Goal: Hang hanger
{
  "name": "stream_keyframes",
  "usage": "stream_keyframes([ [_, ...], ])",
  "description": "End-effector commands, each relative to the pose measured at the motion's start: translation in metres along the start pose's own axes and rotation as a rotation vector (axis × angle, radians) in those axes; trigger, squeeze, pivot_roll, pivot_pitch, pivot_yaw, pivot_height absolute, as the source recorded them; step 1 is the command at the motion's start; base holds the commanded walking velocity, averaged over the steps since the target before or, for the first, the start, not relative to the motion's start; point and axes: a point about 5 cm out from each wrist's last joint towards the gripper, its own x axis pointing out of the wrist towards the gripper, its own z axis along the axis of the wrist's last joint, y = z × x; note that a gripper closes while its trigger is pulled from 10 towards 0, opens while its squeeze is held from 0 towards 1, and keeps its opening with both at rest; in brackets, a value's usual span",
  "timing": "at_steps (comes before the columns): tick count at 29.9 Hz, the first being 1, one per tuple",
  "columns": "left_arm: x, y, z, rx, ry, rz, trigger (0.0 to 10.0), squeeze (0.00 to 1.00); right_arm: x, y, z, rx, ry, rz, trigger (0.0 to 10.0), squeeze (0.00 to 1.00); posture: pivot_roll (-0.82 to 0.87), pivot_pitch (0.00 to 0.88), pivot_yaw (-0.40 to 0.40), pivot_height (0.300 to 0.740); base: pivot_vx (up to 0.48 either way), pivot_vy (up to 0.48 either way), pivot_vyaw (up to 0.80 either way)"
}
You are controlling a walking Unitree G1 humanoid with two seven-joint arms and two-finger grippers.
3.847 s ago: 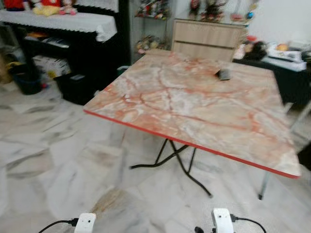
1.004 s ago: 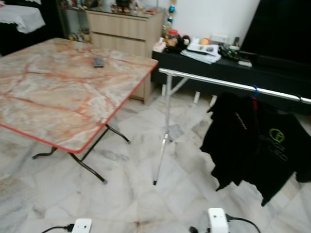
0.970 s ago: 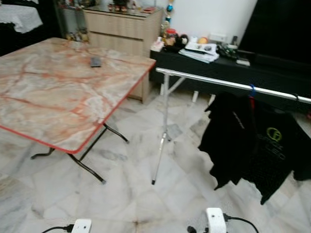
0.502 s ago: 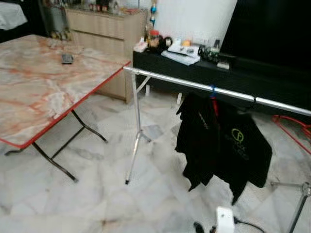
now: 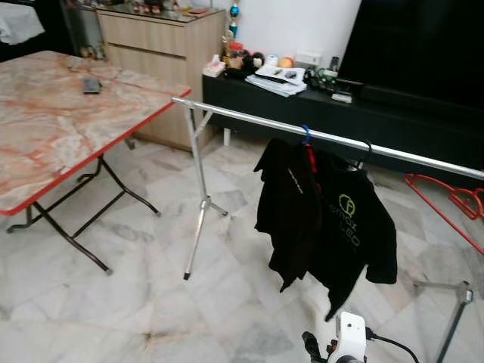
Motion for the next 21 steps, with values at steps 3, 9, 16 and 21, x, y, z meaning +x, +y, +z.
stream_keyframes([
  [3,-0.004,0.014,-0.007,-0.008,0.009,0.011,10.0,0.00,-0.001,-0.006,0.001,0.015,-0.011,-0.025,10.0,0.00,0.14,0.000,-0.072,0.740,0.000,0.000,0.00],
  [9,-0.004,0.016,-0.007,-0.005,0.003,0.007,10.0,0.00,-0.002,-0.008,0.000,0.015,-0.007,-0.029,10.0,0.00,0.15,0.000,-0.081,0.740,0.000,0.000,0.00],
  [16,-0.003,0.009,-0.005,-0.014,-0.001,0.001,10.0,0.00,-0.002,-0.010,-0.003,0.003,0.006,-0.024,10.0,0.00,0.16,0.000,-0.086,0.740,0.000,0.000,0.00],
  [21,0.000,-0.008,-0.004,0.005,0.013,-0.018,10.0,0.00,-0.003,-0.011,-0.004,0.014,-0.004,-0.022,10.0,0.00,0.13,0.000,-0.069,0.740,0.099,0.000,0.00],
])
